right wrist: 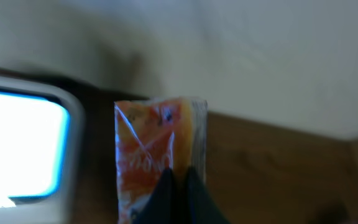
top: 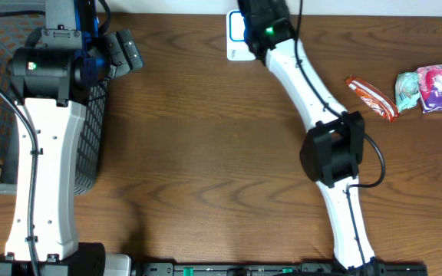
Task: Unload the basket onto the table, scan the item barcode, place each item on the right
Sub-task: 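Carry the orange pack to the right table edge and release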
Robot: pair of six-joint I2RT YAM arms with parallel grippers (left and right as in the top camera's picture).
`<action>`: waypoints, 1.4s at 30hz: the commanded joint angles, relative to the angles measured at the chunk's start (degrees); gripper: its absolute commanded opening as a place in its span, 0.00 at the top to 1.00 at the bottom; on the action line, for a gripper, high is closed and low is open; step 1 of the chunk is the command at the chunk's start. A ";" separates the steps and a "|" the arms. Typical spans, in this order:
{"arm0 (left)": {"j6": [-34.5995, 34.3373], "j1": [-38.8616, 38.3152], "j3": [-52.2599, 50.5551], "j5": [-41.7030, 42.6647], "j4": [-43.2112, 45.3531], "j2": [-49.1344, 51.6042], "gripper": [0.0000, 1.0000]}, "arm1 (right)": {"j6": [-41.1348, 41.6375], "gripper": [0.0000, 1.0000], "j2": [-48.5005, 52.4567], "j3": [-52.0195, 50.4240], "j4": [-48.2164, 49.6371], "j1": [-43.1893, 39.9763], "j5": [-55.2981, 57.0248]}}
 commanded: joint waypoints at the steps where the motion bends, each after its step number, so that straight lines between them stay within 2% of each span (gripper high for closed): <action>1: -0.28 0.24 0.20 -0.35 -0.20 0.13 0.02 | 8.83 0.99 -2.36 0.83 -6.54 -6.27 5.51; 8: -0.28 0.24 0.20 -0.35 -0.20 0.13 0.02 | 13.18 0.99 -2.47 0.83 -25.35 -19.41 5.49; 15: -0.28 0.24 0.20 -0.33 -0.20 0.13 0.02 | 12.26 0.99 -2.47 0.83 -31.63 -28.15 4.37; 16: -0.28 0.24 0.20 -0.35 -0.20 0.13 0.02 | 11.76 0.95 -2.47 0.81 -31.80 -28.92 3.26; 17: -0.28 0.24 0.20 -0.33 -0.20 0.13 0.02 | 11.61 0.89 -2.47 0.81 -31.91 -29.77 1.68; 19: -0.28 0.24 0.20 -0.35 -0.20 0.13 0.02 | 11.63 0.61 -2.47 0.81 -32.37 -31.10 -2.25; 22: -0.28 0.24 0.20 -0.35 -0.20 0.13 0.02 | 12.37 0.01 -2.56 0.83 -33.77 -32.04 -6.82; 27: -0.28 0.24 0.20 -0.33 -0.20 0.13 0.02 | 17.68 0.01 -5.35 0.83 -38.56 -31.61 -7.45; 30: -0.28 0.24 0.20 -0.35 -0.20 0.13 0.02 | 22.43 0.01 -10.47 0.83 -41.42 -30.69 -10.10; 31: -0.28 0.24 0.20 -0.33 -0.20 0.13 0.02 | 22.34 0.01 -14.25 0.83 -42.64 -30.10 -16.28; 34: -0.28 0.24 0.20 -0.35 -0.20 0.13 0.02 | 21.92 0.01 -20.24 0.83 -45.75 -29.07 -23.91; 42: -0.28 0.24 0.20 -0.35 -0.20 0.13 0.02 | 20.87 0.02 -31.65 0.81 -55.84 -22.64 -26.10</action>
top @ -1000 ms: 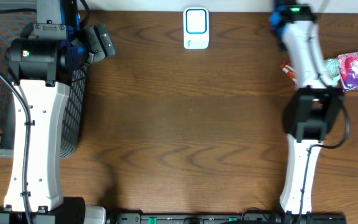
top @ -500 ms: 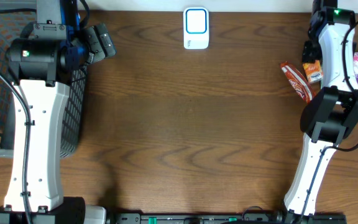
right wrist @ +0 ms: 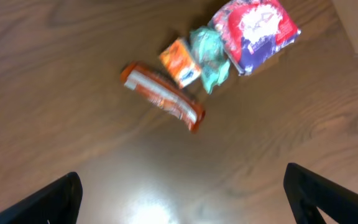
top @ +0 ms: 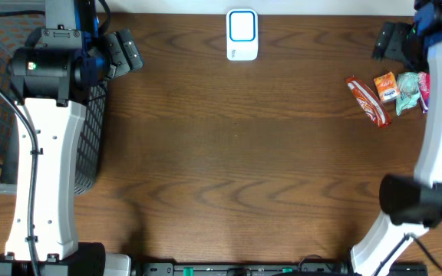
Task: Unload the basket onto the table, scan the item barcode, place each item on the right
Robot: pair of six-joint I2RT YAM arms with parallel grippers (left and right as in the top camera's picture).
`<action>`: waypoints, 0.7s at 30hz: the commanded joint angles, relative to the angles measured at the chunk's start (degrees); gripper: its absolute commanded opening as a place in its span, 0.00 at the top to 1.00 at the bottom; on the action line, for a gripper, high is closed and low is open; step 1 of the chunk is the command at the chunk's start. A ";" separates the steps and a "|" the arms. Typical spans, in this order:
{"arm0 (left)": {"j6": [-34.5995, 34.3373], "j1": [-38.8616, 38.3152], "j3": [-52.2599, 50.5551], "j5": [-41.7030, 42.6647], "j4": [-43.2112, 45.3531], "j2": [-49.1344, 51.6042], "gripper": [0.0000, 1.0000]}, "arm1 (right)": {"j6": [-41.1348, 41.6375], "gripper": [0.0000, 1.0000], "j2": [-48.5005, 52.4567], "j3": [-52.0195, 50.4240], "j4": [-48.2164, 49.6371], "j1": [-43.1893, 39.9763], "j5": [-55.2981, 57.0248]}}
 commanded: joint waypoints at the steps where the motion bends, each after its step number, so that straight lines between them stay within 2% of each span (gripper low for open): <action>1: -0.28 0.24 0.20 -0.35 -0.20 0.13 0.02 | 0.37 0.02 -3.13 -0.02 -4.28 4.15 -2.67; 7: -0.28 0.24 0.20 -0.35 -0.20 0.13 0.02 | -1.31 0.01 -13.73 -6.93 -4.52 10.97 -2.71; 14: -0.28 0.24 0.20 -0.35 -0.20 0.13 0.02 | 1.27 0.01 -30.18 -25.53 -4.52 17.64 -8.68; 21: -0.28 0.24 0.20 -0.35 -0.20 0.13 0.02 | 1.25 0.01 -42.16 -39.71 -4.52 18.99 -13.33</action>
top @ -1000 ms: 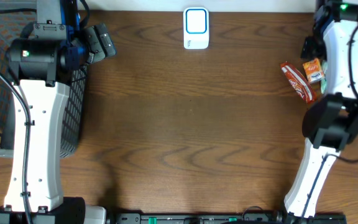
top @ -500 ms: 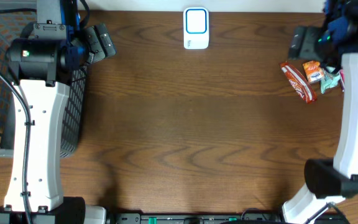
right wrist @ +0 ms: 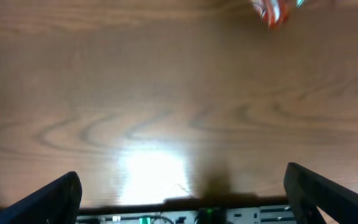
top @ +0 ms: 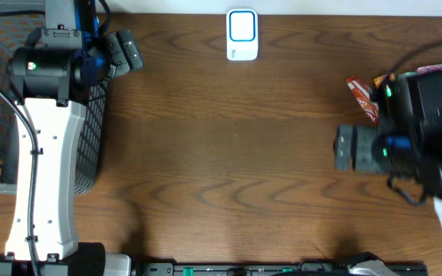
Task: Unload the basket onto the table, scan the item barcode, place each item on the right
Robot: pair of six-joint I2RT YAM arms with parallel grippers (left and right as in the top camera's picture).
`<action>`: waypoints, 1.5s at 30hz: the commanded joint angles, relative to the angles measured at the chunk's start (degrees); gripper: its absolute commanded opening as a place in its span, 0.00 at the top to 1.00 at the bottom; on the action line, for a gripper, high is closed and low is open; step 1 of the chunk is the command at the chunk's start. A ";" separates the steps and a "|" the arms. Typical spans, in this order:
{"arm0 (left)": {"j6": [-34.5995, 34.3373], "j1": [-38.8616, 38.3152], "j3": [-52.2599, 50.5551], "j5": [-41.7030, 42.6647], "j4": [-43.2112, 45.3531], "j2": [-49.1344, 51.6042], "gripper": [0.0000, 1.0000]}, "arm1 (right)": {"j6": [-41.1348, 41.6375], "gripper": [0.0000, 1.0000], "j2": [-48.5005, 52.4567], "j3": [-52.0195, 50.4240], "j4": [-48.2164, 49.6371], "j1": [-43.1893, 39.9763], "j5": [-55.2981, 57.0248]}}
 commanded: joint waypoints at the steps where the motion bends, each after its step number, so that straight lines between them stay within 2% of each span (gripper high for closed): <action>1: -0.28 0.24 0.20 -0.31 -0.20 0.13 0.02 | 1.01 0.01 -3.08 -4.24 -0.09 0.55 -2.43; 4: -0.28 0.24 0.20 -0.31 -0.20 0.13 0.02 | 0.85 0.01 -5.31 -5.70 -0.11 0.55 -2.34; 13: -0.28 0.24 0.20 -0.31 -0.20 0.13 0.02 | -8.61 0.01 -5.92 -5.75 -0.07 0.57 -0.42; 19: -0.28 0.24 0.20 -0.31 -0.20 0.13 0.02 | -8.72 0.01 -8.26 -8.79 3.37 0.61 -0.72; 26: -0.28 0.24 0.20 -0.33 -0.20 0.13 0.02 | -11.19 0.01 -24.72 -26.69 19.26 -1.62 -1.01; 33: -0.28 0.24 0.20 -0.33 -0.20 0.13 0.02 | -24.70 0.01 -46.71 -52.04 43.58 -7.48 -8.98; 39: -0.28 0.24 0.20 -0.31 -0.20 0.13 0.02 | -25.27 0.01 -59.04 -67.71 56.22 -9.29 -9.11; 45: -0.28 0.24 0.20 -0.31 -0.20 0.13 0.02 | -25.20 0.01 -65.96 -81.33 70.51 -9.60 -10.40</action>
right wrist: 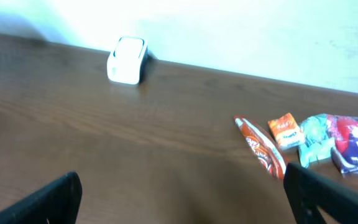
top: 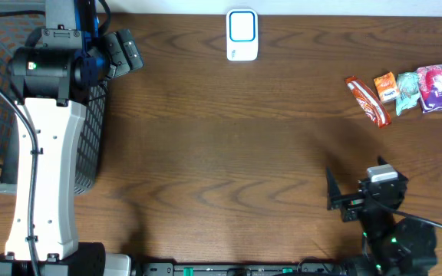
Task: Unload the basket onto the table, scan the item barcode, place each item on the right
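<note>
The white scanner [top: 242, 34] with a blue-edged window stands at the far middle of the table, also seen as the scanner [right wrist: 127, 59]. A small orange packet [top: 385, 86] lies flat at the far right between a long red-orange bar [top: 367, 100] and a teal packet [top: 407, 90]; the wrist view shows the orange packet [right wrist: 284, 132] too. My right gripper [top: 355, 188] is low at the table's near right edge, well short of the snacks. That right gripper [right wrist: 182, 205] is open and holds nothing. My left gripper [top: 120, 52] hangs at the far left by the basket.
A dark wire basket fills the left edge under the left arm. A pink and purple packet [top: 440, 86] lies at the far right end of the snack row. Bare brown table [top: 221, 153] lies between the scanner and the right gripper.
My right arm has drawn back from beside the snacks to the near right edge, and its camera now faces the far side. The gripper stays open. Left arm and snacks unchanged.
First my right gripper was shut on the small orange packet right at the scanner. Then the packet lay among the snacks at the far right with the gripper open over it. After that the arm was nearer the front, and now it is at the near edge.
</note>
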Robot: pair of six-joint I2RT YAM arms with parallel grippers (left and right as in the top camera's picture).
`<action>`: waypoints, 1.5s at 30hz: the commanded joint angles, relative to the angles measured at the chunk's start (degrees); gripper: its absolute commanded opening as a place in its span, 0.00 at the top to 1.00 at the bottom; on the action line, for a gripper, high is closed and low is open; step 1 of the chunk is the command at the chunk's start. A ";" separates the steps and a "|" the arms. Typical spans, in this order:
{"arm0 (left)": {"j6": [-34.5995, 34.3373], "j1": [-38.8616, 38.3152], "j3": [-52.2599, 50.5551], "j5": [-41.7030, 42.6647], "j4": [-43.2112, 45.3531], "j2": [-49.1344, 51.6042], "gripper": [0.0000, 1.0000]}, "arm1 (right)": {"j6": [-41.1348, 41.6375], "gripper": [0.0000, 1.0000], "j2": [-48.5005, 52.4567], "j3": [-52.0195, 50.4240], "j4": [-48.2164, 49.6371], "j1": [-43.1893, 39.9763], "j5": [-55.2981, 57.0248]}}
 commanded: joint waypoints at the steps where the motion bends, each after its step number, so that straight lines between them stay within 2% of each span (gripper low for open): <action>1: -0.28 0.24 0.20 -0.33 -0.17 0.11 0.02 | -1.25 0.01 -3.54 -7.96 7.54 -0.59 -2.82; 6: -0.28 0.24 0.20 -0.33 -0.17 0.11 0.02 | -1.22 0.01 -5.70 -16.22 18.03 -1.49 -7.39; 15: -0.28 0.24 0.20 -0.35 -0.17 0.11 0.02 | -1.20 0.01 -8.70 -26.43 32.52 -2.14 -6.19; 21: -0.28 0.24 0.20 -0.35 -0.17 0.11 0.02 | -0.81 0.01 -8.70 -26.27 27.12 -2.64 -3.98; 45: -0.28 0.24 0.20 -0.35 -0.17 0.11 0.02 | -0.11 0.01 -8.66 -26.29 27.50 -2.67 -3.96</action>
